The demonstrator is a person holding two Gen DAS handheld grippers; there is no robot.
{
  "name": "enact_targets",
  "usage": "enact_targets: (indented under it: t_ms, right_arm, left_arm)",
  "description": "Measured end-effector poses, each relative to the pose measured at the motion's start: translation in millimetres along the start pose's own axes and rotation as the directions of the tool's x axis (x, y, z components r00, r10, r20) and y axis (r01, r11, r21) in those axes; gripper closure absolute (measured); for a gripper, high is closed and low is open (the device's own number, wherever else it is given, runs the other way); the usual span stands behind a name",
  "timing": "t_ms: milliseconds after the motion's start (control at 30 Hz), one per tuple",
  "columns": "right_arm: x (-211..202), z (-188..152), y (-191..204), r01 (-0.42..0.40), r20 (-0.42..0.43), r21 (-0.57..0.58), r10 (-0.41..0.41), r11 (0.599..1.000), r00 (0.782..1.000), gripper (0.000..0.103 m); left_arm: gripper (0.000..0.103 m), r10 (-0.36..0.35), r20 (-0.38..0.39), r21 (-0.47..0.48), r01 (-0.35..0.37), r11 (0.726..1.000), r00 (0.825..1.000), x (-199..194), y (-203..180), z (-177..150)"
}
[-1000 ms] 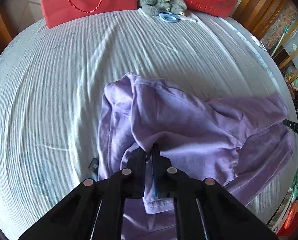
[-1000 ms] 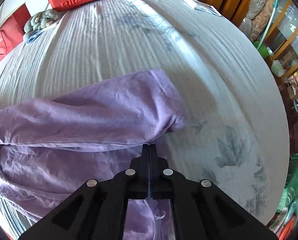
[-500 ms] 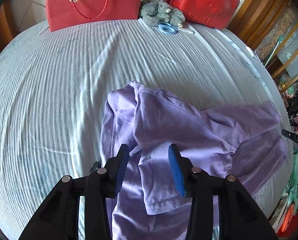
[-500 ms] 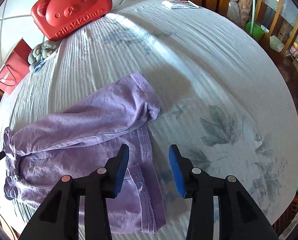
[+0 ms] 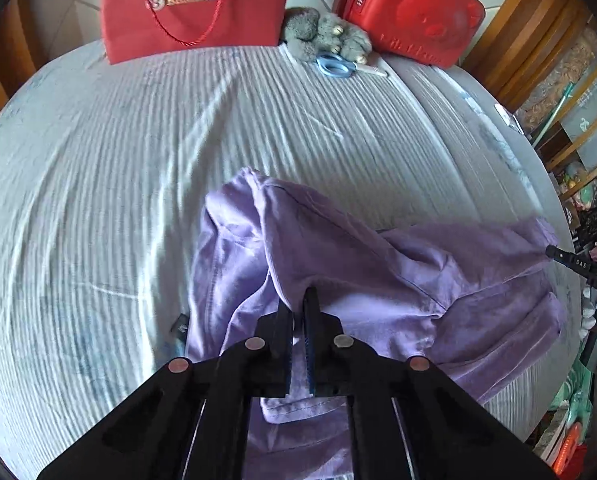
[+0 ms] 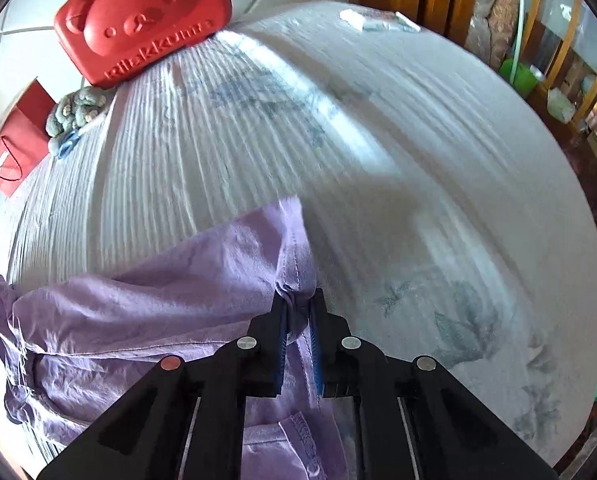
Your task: Fold clothes
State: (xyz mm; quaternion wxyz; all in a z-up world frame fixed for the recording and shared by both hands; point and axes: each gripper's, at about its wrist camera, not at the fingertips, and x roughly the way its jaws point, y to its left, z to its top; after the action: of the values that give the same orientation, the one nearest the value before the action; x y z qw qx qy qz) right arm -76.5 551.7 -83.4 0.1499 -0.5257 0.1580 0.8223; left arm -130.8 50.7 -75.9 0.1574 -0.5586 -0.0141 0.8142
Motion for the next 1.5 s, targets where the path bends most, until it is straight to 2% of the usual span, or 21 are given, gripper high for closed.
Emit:
enact_targets:
  t_ms: [100, 167, 233, 300, 367, 400, 467, 500, 567, 667, 733, 833, 1000, 1167, 1200, 1233, 1267, 1333, 1400, 1467, 1500]
  right_arm:
    - [-15, -7, -14, -0.055, 0.005, 0.056, 0.055, 0.997, 0.998, 0.090]
    - [-19, -16, -12, -0.047, 0.005, 0.043, 0.047, 0.998, 0.999, 0.079]
    - [-23, -24, -11, -0.039, 0.006, 0.030, 0.039, 0.999, 0.999, 0.059]
    - [-27, -33, -10, -0.031, 0.006, 0.017, 0.031, 0.999, 0.999, 0.058]
    - [-31, -42, -8, -0.023, 0.006, 0.004, 0.023, 1.000, 1.000, 0.058]
    - [-33, -46, -8, -0.019, 0.007, -0.002, 0.019, 1.000, 1.000, 0.058]
    - [-37, -55, -6, -0.011, 0.007, -0.015, 0.012, 1.000, 1.000, 0.058]
    - [-40, -60, -4, -0.015, 0.009, -0.025, 0.015, 1.000, 1.000, 0.058]
    - [-54, -76, 29, -0.111, 0.013, -0.086, 0.113, 0.990, 0.994, 0.058]
    - [-57, -97, 92, -0.261, -0.031, -0.154, 0.260, 0.953, 0.965, 0.058]
    - [-50, -111, 135, -0.327, -0.065, -0.177, 0.321, 0.928, 0.945, 0.058]
    - [-40, -125, 193, -0.354, -0.095, -0.208, 0.341, 0.912, 0.935, 0.058]
    - [-16, -129, 248, -0.323, -0.145, -0.216, 0.297, 0.921, 0.944, 0.058]
    - [6, -135, 296, -0.296, -0.196, -0.228, 0.254, 0.927, 0.947, 0.058]
    - [9, -136, 300, -0.296, -0.205, -0.232, 0.251, 0.927, 0.946, 0.073]
    - [8, -138, 303, -0.307, -0.208, -0.236, 0.261, 0.922, 0.943, 0.097]
    - [4, -139, 304, -0.312, -0.203, -0.238, 0.267, 0.920, 0.942, 0.097]
    - [-13, -141, 303, -0.307, -0.176, -0.253, 0.269, 0.917, 0.947, 0.097]
    - [-33, -142, 294, -0.331, -0.153, -0.243, 0.301, 0.912, 0.941, 0.097]
    - [-40, -148, 283, -0.386, -0.191, -0.210, 0.349, 0.898, 0.917, 0.096]
    - [-40, -151, 278, -0.411, -0.220, -0.195, 0.368, 0.891, 0.903, 0.092]
  left_arm:
    - [0.100, 0.014, -0.008, -0.047, -0.015, 0.999, 1.000, -11, 16, -5]
    - [0.100, 0.018, -0.047, -0.056, -0.020, 0.998, 0.999, -2, 19, -15]
    - [0.099, -0.002, -0.066, -0.072, -0.003, 0.997, 0.998, 4, 22, -25]
    - [0.098, -0.003, -0.050, -0.065, 0.000, 0.998, 0.999, 5, 20, -24]
    - [0.092, 0.004, -0.018, -0.047, -0.005, 0.999, 1.000, 2, 16, -17]
    - [0.081, 0.006, -0.006, -0.037, -0.007, 0.999, 1.000, 2, 14, -11]
    - [0.066, 0.008, 0.003, -0.012, -0.008, 1.000, 1.000, 4, 10, 8]
    - [0.066, 0.009, 0.008, 0.000, -0.009, 1.000, 1.000, 5, 8, 17]
    - [0.066, 0.007, -0.002, 0.033, -0.007, 0.999, 1.000, 9, 7, 34]
    - [0.066, -0.012, -0.027, 0.087, 0.014, 0.996, 1.000, 14, 3, 51]
    - [0.066, -0.030, -0.055, 0.118, 0.036, 0.992, 0.998, 17, 3, 52]
    - [0.066, -0.039, -0.106, 0.170, 0.057, 0.984, 0.994, 24, 0, 49]
    - [0.066, -0.070, -0.155, 0.225, 0.104, 0.969, 0.985, 21, 9, 28]
    - [0.066, -0.108, -0.188, 0.274, 0.157, 0.949, 0.976, 31, 0, 3]
    - [0.069, -0.103, -0.187, 0.284, 0.154, 0.946, 0.977, 33, -3, 0]
    - [0.077, -0.098, -0.186, 0.294, 0.150, 0.944, 0.978, 34, -5, -3]
    - [0.103, -0.097, -0.181, 0.294, 0.148, 0.944, 0.979, 33, -6, -5]
    - [0.103, -0.113, -0.160, 0.264, 0.153, 0.952, 0.981, 19, 1, -9]
    - [0.103, -0.117, -0.140, 0.256, 0.150, 0.955, 0.983, 0, 13, -17]
    - [0.102, -0.122, -0.153, 0.252, 0.158, 0.955, 0.981, -9, 21, -27]
    - [0.102, -0.123, -0.162, 0.250, 0.162, 0.955, 0.979, -12, 24, -32]
